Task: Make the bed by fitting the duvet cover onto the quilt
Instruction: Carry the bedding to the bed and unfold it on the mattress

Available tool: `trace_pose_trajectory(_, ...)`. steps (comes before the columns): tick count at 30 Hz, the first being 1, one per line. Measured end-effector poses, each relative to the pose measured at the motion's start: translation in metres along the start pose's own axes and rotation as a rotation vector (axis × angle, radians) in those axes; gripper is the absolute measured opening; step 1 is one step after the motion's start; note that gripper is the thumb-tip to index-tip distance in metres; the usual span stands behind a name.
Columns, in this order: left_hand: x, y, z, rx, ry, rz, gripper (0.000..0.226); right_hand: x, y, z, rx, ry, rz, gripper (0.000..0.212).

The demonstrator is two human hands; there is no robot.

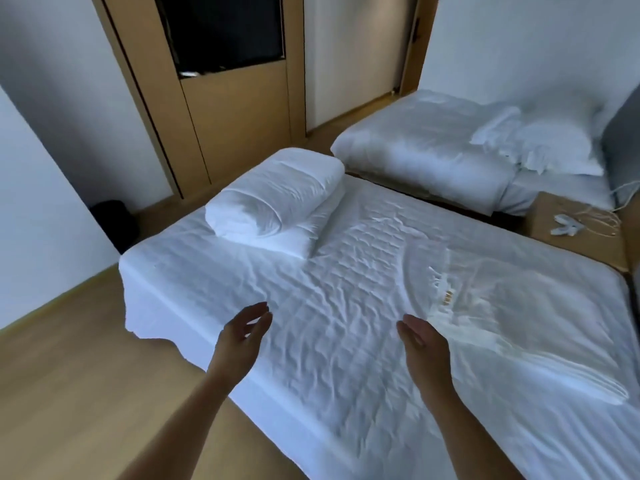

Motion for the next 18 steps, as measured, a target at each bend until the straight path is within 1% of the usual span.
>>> trace_pose_trajectory(3,0.014,0.005,0.07,-0.106,-0.081,0.001,0.048,-0.016,0.024,-0.059,0.092,0.042,-0.013,0.024)
trace_pose_trajectory(6,0.032,0.012,0.121,-0.122,-0.095,-0.006,0.057,-0.022,0.038,-0.108,0.249,0.139,-0.157,0.019)
trace_pose_trajectory(7,0.039,0.015,0.136,-0.107,-0.093,-0.01,0.057,-0.021,0.043,-0.121,0.273,0.181,-0.198,0.018)
trace_pose_trajectory(9,0.056,0.019,0.165,-0.078,-0.096,-0.018,0.053,-0.011,0.051,-0.145,0.243,0.229,-0.21,0.016)
trace_pose_trajectory(11,0.079,0.023,0.192,-0.056,-0.121,-0.016,0.05,0.006,0.062,-0.167,0.223,0.233,-0.205,0.015)
trace_pose_trajectory(14,0.124,0.027,0.222,-0.001,-0.116,-0.016,0.054,0.041,0.083,-0.214,0.23,0.235,-0.195,0.017)
trace_pose_trajectory(18,0.21,0.026,0.249,0.094,-0.061,-0.042,0.043,0.091,0.1,-0.303,0.326,0.214,-0.201,0.02)
Point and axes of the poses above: each hand's wrist, its own x-axis towards the middle knuckle, its own z-axis out of the back of the hand, y = z × x, the point moved 3 cm from there along x, towards the middle knuckle, and after that the axes turned 1 degree about -x, right-handed, at the moved point
